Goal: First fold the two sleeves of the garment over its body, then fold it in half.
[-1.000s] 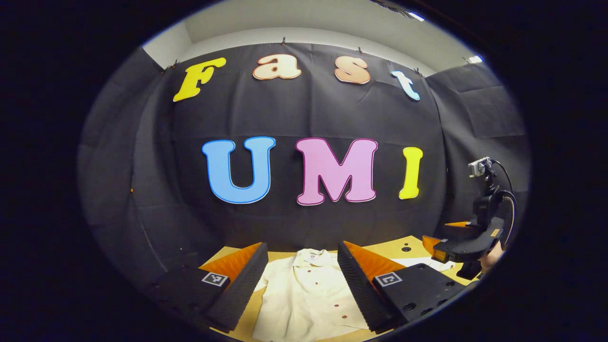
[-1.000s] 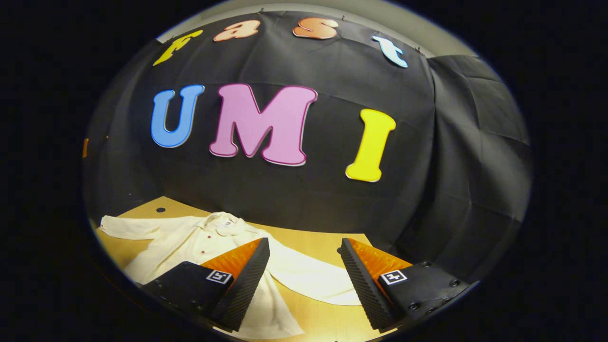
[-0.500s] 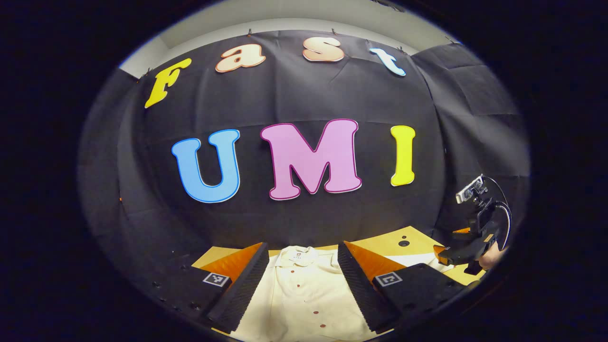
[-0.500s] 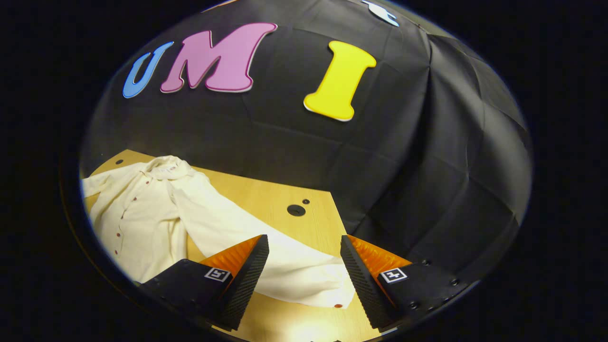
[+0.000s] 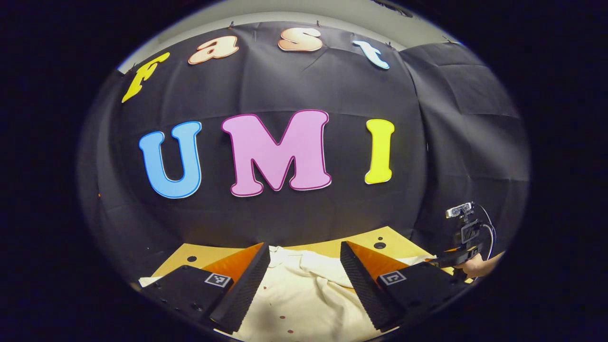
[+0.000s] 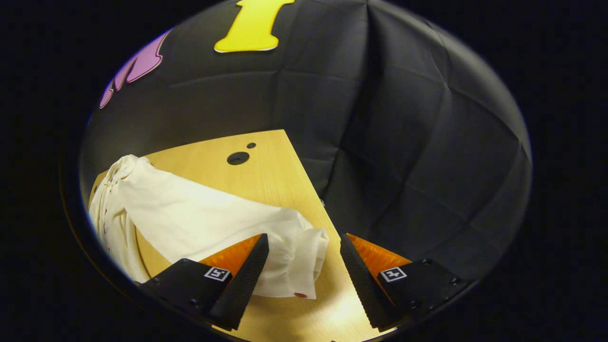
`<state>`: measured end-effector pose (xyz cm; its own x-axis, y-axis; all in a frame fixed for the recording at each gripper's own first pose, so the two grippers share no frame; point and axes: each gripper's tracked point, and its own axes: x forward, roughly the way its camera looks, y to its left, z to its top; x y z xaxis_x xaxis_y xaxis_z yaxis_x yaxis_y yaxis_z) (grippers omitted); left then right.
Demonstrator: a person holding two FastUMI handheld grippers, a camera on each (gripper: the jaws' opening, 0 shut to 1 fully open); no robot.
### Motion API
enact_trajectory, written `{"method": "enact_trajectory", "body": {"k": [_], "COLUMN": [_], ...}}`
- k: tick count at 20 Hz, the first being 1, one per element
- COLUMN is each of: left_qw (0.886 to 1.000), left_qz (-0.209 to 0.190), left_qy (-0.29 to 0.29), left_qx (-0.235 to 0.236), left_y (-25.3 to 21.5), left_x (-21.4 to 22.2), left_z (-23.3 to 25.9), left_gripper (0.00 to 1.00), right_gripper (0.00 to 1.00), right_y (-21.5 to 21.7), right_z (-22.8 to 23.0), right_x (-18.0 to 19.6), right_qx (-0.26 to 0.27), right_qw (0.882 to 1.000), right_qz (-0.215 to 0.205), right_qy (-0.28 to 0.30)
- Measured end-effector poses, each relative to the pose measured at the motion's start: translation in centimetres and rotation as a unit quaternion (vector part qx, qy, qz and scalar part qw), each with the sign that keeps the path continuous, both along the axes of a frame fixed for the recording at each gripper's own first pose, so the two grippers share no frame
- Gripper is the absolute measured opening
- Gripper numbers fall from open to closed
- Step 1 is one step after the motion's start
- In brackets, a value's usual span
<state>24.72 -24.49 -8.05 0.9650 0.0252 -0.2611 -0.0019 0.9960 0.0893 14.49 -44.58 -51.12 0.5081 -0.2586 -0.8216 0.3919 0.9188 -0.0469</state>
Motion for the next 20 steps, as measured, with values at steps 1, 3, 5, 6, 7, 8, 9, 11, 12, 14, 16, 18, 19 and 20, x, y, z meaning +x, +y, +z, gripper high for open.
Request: {"method": "enact_trajectory", "body": {"k": [1,3,5,6,7,8,9,11,12,14,16,18,19,20], "left_qw": [1.0,1.0,1.0,1.0,1.0,1.0,1.0,1.0,1.0,1.0,0.999,0.998,0.997,0.996], "left_qz": [-0.001,-0.001,0.001,0.003,0.005,0.007,0.009,0.011,0.013,0.022,0.036,0.057,0.069,0.081], "left_qy": [0.001,0.002,0.007,0.01,0.011,0.009,0.005,0.002,0.005,0.005,0.009,0.011,0.013,0.013], "left_qx": [0.002,0.003,0.001,0.0,0.002,0.004,0.005,0.0,-0.003,-0.001,-0.016,-0.028,-0.03,-0.03], "left_y": [0.1,0.4,0.8,1.1,1.4,1.7,2.1,2.8,3.2,4.6,6.4,8.6,9.9,11.6], "left_x": [0.0,0.0,0.0,-0.1,-0.2,-0.4,-0.6,-1.2,-1.6,-2.4,-3.5,-4.3,-4.8,-5.3], "left_z": [0.0,0.0,-0.4,-0.4,-0.5,-0.2,0.1,0.2,0.0,-0.1,-0.7,-1.1,-1.4,-1.6], "left_gripper": [0.97,0.97,0.97,0.97,0.97,0.97,0.97,0.97,0.97,0.97,0.97,0.97,0.97,0.98], "right_gripper": [0.98,0.98,0.8,0.71,0.61,0.6,0.43,0.08,0.1,0.11,0.05,0.05,0.05,0.05], "right_y": [-0.1,0.1,0.9,1.2,1.2,1.5,1.6,2.3,2.8,5.1,6.7,9.2,10.6,12.5], "right_z": [-0.6,-1.7,-2.7,-3.0,-3.2,-3.0,-2.8,-2.1,-1.6,0.0,1.9,4.4,5.8,6.9], "right_x": [-0.3,-0.6,-0.2,-0.2,0.2,0.5,0.7,1.3,1.5,2.7,4.5,6.6,7.6,8.7], "right_qx": [0.009,0.025,0.045,0.049,0.044,0.04,0.035,0.032,0.039,0.076,0.069,0.054,0.047,0.041], "right_qw": [1.0,0.999,0.998,0.998,0.998,0.999,0.999,0.999,0.999,0.997,0.997,0.997,0.995,0.993], "right_qz": [-0.005,-0.014,-0.02,-0.021,-0.018,-0.015,-0.011,-0.012,-0.012,-0.005,0.013,0.053,0.077,0.099], "right_qy": [0.006,0.019,0.027,0.029,0.029,0.028,0.03,0.031,0.03,0.012,-0.007,-0.027,-0.036,-0.045]}}
